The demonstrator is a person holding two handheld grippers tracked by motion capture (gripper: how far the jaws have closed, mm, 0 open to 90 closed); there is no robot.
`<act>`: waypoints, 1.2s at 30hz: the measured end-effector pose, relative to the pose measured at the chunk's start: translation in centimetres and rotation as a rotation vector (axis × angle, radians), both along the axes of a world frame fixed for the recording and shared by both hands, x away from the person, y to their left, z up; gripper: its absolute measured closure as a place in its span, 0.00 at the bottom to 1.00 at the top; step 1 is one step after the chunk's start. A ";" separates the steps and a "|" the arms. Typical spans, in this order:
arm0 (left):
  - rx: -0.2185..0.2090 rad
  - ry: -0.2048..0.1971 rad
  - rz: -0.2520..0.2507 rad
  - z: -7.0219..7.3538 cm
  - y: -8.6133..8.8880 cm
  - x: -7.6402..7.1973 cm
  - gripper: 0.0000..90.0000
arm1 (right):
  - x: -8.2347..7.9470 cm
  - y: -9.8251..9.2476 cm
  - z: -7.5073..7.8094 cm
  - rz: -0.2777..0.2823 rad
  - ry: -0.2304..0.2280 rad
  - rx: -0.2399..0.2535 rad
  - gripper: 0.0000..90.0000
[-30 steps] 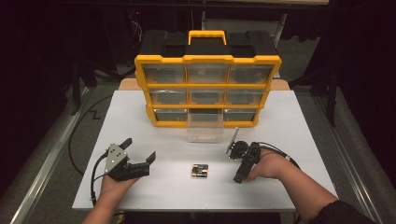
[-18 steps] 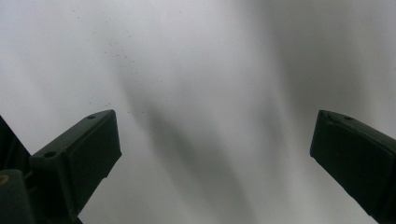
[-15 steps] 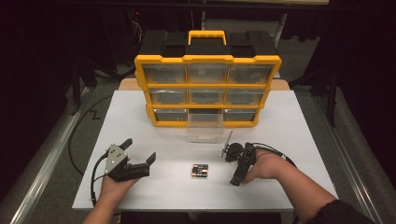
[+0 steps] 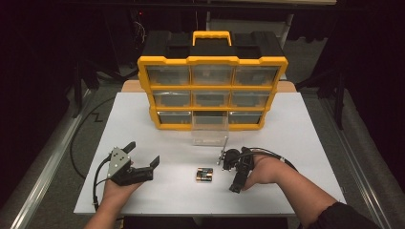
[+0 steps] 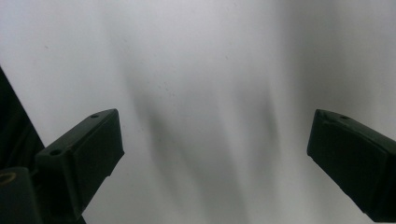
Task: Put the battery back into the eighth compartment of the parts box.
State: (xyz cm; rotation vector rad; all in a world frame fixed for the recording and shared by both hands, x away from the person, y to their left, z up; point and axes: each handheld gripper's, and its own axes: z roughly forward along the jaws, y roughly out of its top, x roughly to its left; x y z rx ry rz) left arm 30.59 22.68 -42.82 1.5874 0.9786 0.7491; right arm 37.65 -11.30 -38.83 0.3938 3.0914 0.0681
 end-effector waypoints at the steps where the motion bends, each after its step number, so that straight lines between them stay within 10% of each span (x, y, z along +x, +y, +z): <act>1: -0.003 -0.002 0.000 0.0 0.0 0.0 0.02 | -0.1 0.2 0.0 0.005 -0.005 0.003 0.06; 18: -0.002 -0.005 -0.002 0.1 0.0 -0.1 0.02 | -0.9 3.4 0.3 0.093 -0.007 0.007 0.11; 36: 0.005 -0.010 0.005 0.2 0.1 -0.4 0.02 | -1.1 6.1 0.6 0.179 -0.007 0.046 0.47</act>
